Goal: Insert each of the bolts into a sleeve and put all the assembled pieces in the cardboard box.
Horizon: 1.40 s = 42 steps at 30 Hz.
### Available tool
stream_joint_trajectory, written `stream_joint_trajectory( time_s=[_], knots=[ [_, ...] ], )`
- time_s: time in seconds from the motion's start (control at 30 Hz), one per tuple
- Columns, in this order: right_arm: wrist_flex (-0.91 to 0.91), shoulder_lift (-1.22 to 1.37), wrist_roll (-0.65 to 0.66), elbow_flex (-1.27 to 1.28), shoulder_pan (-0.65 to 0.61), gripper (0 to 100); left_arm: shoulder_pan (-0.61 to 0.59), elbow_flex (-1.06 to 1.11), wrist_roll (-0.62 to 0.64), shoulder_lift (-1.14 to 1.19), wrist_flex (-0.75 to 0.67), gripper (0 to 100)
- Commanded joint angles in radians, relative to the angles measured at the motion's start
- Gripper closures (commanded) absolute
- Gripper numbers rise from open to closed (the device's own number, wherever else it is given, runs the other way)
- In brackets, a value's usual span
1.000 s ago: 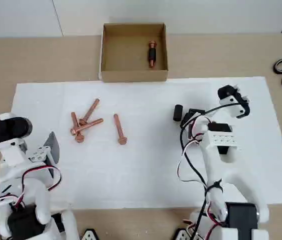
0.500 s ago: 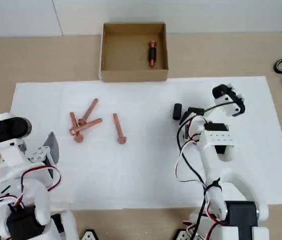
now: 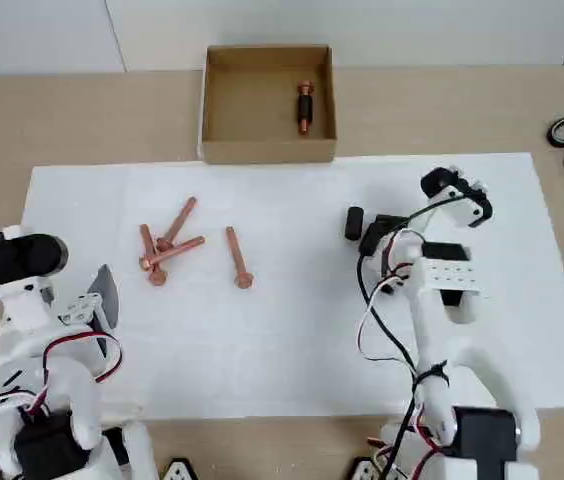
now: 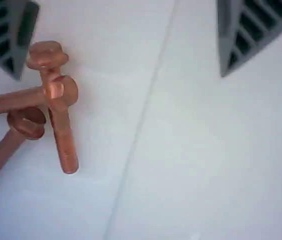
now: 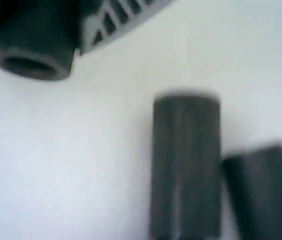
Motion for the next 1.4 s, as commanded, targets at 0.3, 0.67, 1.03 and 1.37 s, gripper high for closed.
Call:
stream_joint_trajectory(
  time_s=[0.3, 0.67, 1.03, 1.37],
  knots=[
    [0.17, -0.082, 0.282, -0.115, 0.01, 97.0, 0.006, -0.01, -0.011, 0.0, -0.002, 76],
    [0.088, 0.151, 0.611, -0.172, 0.007, 96.5, 0.006, -0.005, -0.011, 0.0, 0.0, 76],
    [0.17, 0.166, 0.657, -0.21, 0.008, 82.4, 0.006, -0.005, -0.011, 0.0, 0.0, 76],
    [0.274, 0.174, 0.657, -0.311, 0.004, 82.6, 0.006, -0.005, -0.011, 0.0, 0.0, 76]
  ],
)
